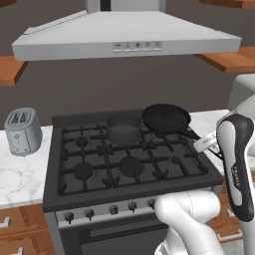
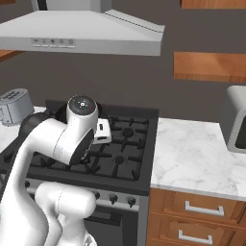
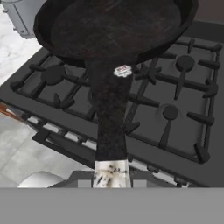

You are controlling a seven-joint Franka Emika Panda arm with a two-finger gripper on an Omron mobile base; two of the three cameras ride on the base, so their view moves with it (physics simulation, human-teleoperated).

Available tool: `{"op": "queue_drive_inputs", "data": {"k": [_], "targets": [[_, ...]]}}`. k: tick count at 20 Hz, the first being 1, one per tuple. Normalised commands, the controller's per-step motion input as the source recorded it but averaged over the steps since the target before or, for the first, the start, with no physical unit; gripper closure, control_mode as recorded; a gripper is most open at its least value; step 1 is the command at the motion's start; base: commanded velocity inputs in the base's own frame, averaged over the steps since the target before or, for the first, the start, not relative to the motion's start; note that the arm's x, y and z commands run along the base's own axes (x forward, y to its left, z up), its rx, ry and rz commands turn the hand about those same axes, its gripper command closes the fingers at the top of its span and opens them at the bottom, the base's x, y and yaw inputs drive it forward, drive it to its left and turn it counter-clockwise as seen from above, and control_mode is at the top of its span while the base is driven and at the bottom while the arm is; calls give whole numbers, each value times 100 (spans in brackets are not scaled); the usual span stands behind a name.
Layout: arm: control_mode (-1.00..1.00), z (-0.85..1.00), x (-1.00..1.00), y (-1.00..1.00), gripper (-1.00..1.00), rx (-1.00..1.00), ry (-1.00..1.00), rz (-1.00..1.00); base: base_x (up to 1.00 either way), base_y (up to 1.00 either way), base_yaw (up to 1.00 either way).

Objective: Move the pot and pan from the stove into the sink.

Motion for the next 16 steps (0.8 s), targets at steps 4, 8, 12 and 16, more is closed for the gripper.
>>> {"op": "queue_drive_inputs", "data": {"k": [4,8,12,16], "targets": [[-100,0,-52,-3,100,0,1,12,0,0,0],[-100,0,0,0,100,0,0,0,0,0,0],[-100,0,0,0,100,0,0,0,0,0,0],[100,0,-3,0,100,0,0,0,-20,0,0]]}}
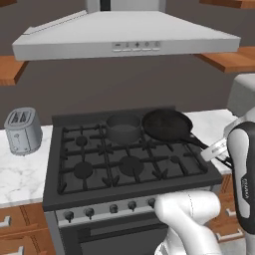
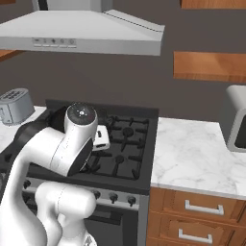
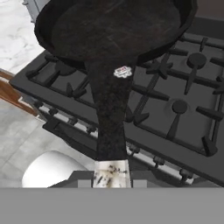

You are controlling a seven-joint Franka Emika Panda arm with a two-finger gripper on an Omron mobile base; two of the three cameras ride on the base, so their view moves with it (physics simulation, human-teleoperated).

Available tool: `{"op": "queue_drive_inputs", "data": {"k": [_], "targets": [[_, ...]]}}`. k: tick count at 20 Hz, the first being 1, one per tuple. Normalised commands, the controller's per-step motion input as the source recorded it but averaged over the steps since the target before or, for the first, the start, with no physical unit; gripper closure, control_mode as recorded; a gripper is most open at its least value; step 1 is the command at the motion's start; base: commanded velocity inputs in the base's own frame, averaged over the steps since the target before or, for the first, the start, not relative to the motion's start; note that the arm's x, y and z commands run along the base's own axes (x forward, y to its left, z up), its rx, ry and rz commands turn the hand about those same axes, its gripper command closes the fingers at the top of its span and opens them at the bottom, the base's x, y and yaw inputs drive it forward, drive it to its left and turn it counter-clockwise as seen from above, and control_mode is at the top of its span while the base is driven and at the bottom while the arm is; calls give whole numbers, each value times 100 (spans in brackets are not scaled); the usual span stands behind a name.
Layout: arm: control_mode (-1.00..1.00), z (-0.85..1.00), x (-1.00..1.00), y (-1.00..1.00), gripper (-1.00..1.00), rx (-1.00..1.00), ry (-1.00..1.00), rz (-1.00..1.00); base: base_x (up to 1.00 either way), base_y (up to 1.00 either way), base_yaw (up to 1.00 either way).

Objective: Move the pot and pan from the stove into the sink.

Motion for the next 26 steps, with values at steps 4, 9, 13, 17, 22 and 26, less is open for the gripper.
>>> {"op": "queue_drive_inputs", "data": {"k": [4,9,13,17,22,26], "targets": [[100,0,0,0,100,0,0,0,-66,0,0],[100,0,0,0,100,0,0,0,-51,-1,6],[100,0,0,0,100,0,0,0,-23,-4,23],[100,0,0,0,100,0,0,0,-31,-13,36],[100,0,0,0,100,0,0,0,-30,-12,42],[100,0,0,0,100,0,0,0,-29,-12,42]]}}
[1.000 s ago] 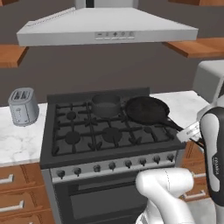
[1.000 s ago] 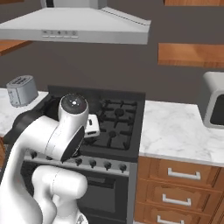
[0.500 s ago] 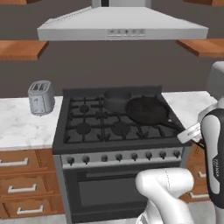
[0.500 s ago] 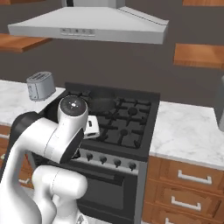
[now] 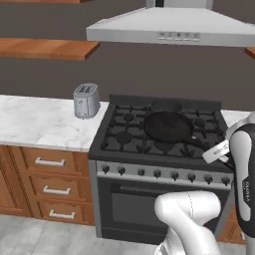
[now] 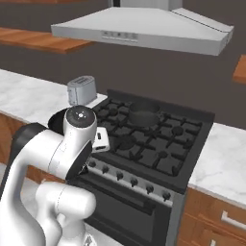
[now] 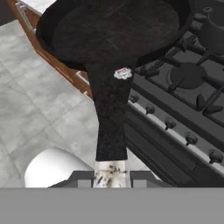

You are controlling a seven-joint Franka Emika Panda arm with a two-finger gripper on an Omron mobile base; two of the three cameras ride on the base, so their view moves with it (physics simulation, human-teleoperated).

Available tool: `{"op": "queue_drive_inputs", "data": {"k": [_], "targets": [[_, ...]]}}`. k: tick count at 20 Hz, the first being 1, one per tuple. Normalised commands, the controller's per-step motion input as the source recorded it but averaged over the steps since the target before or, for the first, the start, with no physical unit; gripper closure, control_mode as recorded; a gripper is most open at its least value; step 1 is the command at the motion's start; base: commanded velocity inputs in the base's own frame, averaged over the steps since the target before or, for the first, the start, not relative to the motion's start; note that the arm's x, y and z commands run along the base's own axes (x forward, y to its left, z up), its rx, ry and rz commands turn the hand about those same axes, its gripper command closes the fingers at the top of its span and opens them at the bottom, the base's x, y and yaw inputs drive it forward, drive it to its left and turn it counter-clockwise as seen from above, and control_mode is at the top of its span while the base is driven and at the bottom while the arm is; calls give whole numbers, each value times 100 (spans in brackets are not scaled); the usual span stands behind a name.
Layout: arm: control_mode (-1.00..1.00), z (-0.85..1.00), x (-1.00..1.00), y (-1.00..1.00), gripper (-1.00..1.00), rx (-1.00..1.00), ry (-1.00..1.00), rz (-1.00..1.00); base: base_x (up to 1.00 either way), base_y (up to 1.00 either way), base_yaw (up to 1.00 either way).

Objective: Move the pot and pan from the stove into the sink.

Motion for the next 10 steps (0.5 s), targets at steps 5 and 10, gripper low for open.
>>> {"op": "queue_drive_inputs", "data": {"k": [5,10], "targets": [[100,0,0,0,100,0,0,0,-29,-12,43],[100,0,0,0,100,0,0,0,-26,-11,44]]}}
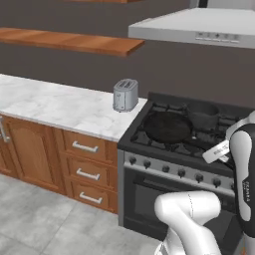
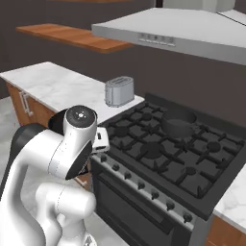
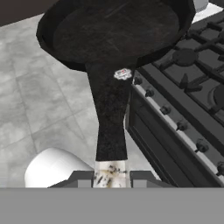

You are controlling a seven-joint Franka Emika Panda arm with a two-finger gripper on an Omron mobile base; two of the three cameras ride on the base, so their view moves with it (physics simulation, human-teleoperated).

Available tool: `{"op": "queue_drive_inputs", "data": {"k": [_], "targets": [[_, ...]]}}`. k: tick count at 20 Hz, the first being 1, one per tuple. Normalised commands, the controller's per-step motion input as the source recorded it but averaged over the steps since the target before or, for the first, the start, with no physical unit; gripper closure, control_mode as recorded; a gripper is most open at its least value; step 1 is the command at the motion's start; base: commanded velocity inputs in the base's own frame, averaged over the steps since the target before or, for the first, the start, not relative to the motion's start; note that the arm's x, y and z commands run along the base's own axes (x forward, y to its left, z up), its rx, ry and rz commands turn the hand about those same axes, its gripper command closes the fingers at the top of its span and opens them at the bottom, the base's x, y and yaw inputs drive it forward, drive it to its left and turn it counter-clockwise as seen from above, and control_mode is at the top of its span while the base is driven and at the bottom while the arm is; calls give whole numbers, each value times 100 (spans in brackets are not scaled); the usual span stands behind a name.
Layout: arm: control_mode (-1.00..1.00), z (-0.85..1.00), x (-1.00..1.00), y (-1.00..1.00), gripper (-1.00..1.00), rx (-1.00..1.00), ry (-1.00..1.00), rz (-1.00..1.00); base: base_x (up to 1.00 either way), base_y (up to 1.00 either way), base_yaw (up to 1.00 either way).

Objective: Move the pot and pan from the stove into the sink.

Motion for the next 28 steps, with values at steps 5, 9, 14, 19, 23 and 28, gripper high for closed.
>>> {"op": "queue_drive_inputs", "data": {"k": [5,9,14,19,23,28], "targets": [[100,0,0,0,100,0,0,0,-24,-8,45],[100,0,0,0,100,0,0,0,-24,-8,46],[100,0,0,0,100,0,0,0,-23,-8,46],[100,0,0,0,100,0,0,0,-23,-8,46],[100,0,0,0,100,0,0,0,-22,-7,46],[100,0,0,0,100,0,0,0,-20,-5,47]]}}
